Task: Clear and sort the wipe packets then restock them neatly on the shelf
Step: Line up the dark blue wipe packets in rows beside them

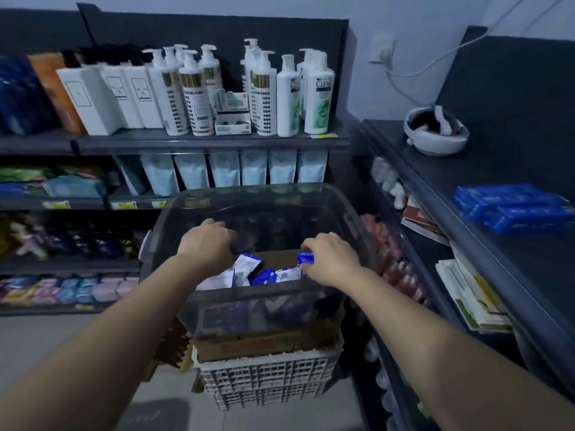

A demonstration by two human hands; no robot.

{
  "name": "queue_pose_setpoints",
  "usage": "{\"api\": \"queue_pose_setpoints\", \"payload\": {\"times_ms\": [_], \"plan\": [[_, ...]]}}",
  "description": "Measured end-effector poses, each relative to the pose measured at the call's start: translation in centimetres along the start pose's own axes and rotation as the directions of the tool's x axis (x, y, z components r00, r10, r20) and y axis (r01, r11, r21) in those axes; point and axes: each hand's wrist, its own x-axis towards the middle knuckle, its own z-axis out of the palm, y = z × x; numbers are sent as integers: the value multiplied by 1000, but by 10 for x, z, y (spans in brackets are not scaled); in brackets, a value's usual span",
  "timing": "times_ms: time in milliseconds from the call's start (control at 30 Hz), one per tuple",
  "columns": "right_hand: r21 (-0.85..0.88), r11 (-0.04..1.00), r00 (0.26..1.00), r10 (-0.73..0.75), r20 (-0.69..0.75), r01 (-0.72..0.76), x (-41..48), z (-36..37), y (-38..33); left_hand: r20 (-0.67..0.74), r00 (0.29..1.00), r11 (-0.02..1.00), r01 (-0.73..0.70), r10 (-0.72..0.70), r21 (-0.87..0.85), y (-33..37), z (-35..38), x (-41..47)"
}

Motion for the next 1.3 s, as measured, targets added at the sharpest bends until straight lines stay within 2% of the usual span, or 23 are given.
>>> {"api": "queue_pose_setpoints", "payload": {"times_ms": [233, 467, 600, 667, 733, 800, 867, 933, 1000, 1033, 1100, 1167, 1200, 1233, 1300], "plan": [[-59, 998, 977, 48, 210, -36, 65, 37, 27, 205, 978, 999, 47, -47, 8, -15, 48, 54], [-94, 990, 903, 136, 407, -107, 123, 78, 42, 490, 870, 974, 153, -53, -166, -41, 122, 104], [-100, 982, 803, 188, 566, -160, 151, 103, 48, 671, 741, 953, 207, -5, -221, -49, 158, 122], [-106, 970, 742, 237, 627, -219, 163, 116, 51, 723, 688, 905, 342, -59, -252, -61, 187, 128], [-86, 942, 685, 296, 665, -324, 172, 127, 55, 767, 636, 815, 486, -84, -314, -70, 210, 131], [-94, 911, 628, 349, 696, -402, 178, 139, 56, 780, 619, 729, 574, -89, -372, -69, 224, 135], [-96, 883, 579, 379, 721, -459, 181, 153, 55, 779, 612, 713, 608, -139, -350, -64, 233, 139], [-39, 822, 574, 430, 697, -568, 186, 165, 56, 776, 606, 771, 575, -175, -275, -57, 244, 143], [109, 727, 614, 480, 627, -678, 193, 179, 60, 752, 637, 824, 512, -172, -245, -49, 250, 147], [224, 660, 635, 487, 599, -718, 197, 183, 59, 732, 664, 845, 472, -152, -253, -45, 249, 149], [390, 518, 632, 462, 622, -762, 205, 189, 50, 691, 713, 885, 392, -119, -253, -33, 242, 156], [447, 491, 646, 381, 661, -748, 211, 194, 37, 567, 819, 956, 230, -89, -183, -18, 228, 163], [453, 517, 663, 351, 661, -726, 212, 198, 34, 462, 887, 982, 96, -11, -163, -10, 222, 166], [455, 551, 684, 333, 649, -700, 214, 200, 32, 374, 919, 982, -57, 122, -180, -3, 222, 168], [446, 597, 707, 321, 630, -667, 215, 204, 37, 251, 881, 898, -325, 402, -296, 6, 227, 166]]}}
